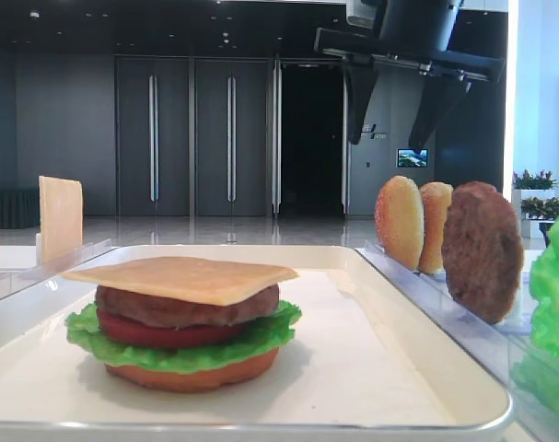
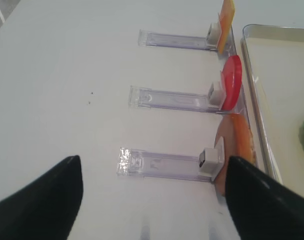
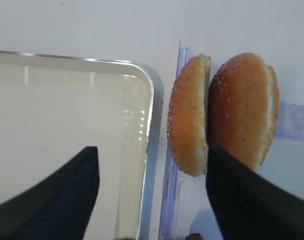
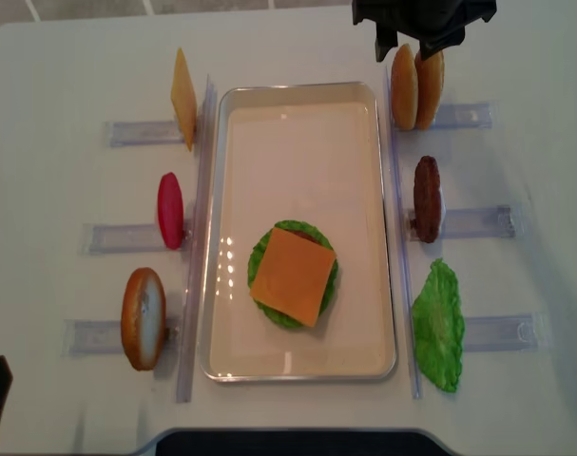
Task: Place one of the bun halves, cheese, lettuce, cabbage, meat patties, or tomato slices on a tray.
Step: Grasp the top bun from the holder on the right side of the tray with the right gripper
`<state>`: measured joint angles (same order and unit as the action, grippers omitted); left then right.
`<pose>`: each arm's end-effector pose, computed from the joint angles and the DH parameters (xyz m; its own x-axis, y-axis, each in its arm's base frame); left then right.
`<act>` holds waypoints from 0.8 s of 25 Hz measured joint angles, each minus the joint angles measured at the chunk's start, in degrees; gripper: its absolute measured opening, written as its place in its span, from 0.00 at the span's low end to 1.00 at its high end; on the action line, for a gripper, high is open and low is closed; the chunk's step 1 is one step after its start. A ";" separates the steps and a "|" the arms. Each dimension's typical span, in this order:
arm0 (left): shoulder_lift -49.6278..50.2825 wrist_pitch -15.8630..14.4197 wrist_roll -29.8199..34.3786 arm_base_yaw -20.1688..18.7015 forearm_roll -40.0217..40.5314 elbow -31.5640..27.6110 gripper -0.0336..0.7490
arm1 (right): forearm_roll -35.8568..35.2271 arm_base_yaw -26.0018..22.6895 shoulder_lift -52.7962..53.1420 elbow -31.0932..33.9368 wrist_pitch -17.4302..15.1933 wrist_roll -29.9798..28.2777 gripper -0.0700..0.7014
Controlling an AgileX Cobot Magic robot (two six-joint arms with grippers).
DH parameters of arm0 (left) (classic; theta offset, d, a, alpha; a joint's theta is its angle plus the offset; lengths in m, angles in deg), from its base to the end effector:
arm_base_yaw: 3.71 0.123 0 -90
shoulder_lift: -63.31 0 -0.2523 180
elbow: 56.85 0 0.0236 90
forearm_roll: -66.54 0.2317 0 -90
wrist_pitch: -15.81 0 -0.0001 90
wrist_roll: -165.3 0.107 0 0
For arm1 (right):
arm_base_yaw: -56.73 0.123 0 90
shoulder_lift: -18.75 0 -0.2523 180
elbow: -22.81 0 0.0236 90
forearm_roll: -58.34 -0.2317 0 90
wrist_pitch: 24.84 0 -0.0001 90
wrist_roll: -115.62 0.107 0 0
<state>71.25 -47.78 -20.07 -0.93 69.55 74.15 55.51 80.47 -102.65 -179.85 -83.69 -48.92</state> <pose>0.0232 0.0062 0.2497 -0.4994 -0.0945 -0.8612 -0.1243 0.9916 -0.0367 0.3687 0.1671 0.2276 -0.9308 -0.0916 -0.3538 -0.1526 0.9771 0.1485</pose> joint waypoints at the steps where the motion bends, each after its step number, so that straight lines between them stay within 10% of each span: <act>1: 0.00 0.00 0.00 0.00 0.00 0.00 0.93 | -0.07 -0.13 -0.35 0.00 0.16 -0.21 0.70; 20: 0.00 0.00 0.00 0.00 0.00 0.00 0.93 | 0.50 -0.90 -4.43 0.00 1.26 -2.31 0.70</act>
<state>71.25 -47.78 -20.07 -0.93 69.55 74.15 56.01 79.56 -107.08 -179.85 -82.44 -51.24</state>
